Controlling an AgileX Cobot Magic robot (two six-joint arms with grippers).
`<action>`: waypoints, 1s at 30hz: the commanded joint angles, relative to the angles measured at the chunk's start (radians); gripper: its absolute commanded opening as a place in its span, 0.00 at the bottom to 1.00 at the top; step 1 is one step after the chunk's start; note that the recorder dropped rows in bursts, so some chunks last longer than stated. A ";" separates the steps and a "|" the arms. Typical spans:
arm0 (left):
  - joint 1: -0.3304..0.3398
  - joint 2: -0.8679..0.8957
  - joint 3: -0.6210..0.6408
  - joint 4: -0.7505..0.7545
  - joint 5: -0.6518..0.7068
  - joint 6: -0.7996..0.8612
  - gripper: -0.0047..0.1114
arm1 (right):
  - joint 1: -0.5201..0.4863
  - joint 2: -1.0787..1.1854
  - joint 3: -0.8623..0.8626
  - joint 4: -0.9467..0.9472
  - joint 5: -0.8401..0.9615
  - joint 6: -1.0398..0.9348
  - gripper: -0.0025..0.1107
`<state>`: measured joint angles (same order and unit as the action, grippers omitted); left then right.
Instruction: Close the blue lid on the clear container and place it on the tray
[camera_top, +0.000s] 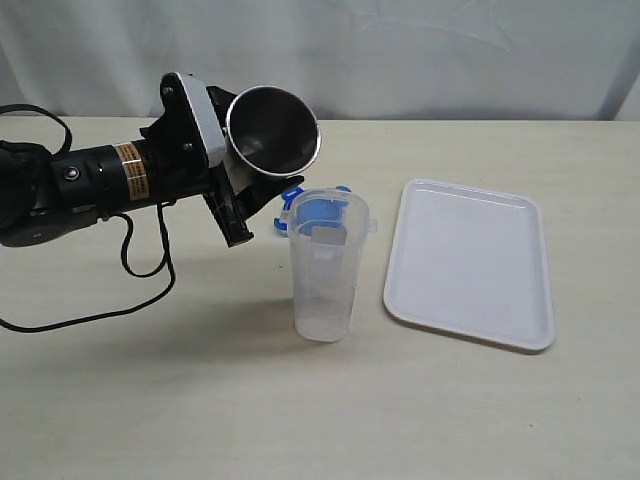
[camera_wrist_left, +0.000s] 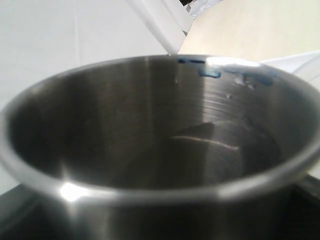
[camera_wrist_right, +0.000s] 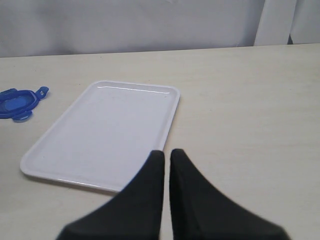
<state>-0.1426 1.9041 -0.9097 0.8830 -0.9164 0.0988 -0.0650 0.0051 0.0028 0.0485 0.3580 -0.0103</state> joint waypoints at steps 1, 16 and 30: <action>-0.007 -0.019 0.000 -0.030 -0.066 0.004 0.04 | -0.003 -0.005 -0.003 -0.003 -0.014 -0.002 0.06; -0.009 -0.019 0.000 -0.025 -0.084 0.059 0.04 | -0.003 -0.005 -0.003 -0.003 -0.014 -0.002 0.06; -0.009 -0.019 0.000 -0.028 -0.082 0.096 0.04 | -0.003 -0.005 -0.003 -0.003 -0.014 -0.002 0.06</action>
<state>-0.1442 1.9041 -0.9097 0.8830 -0.9429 0.1646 -0.0650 0.0051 0.0028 0.0485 0.3580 -0.0103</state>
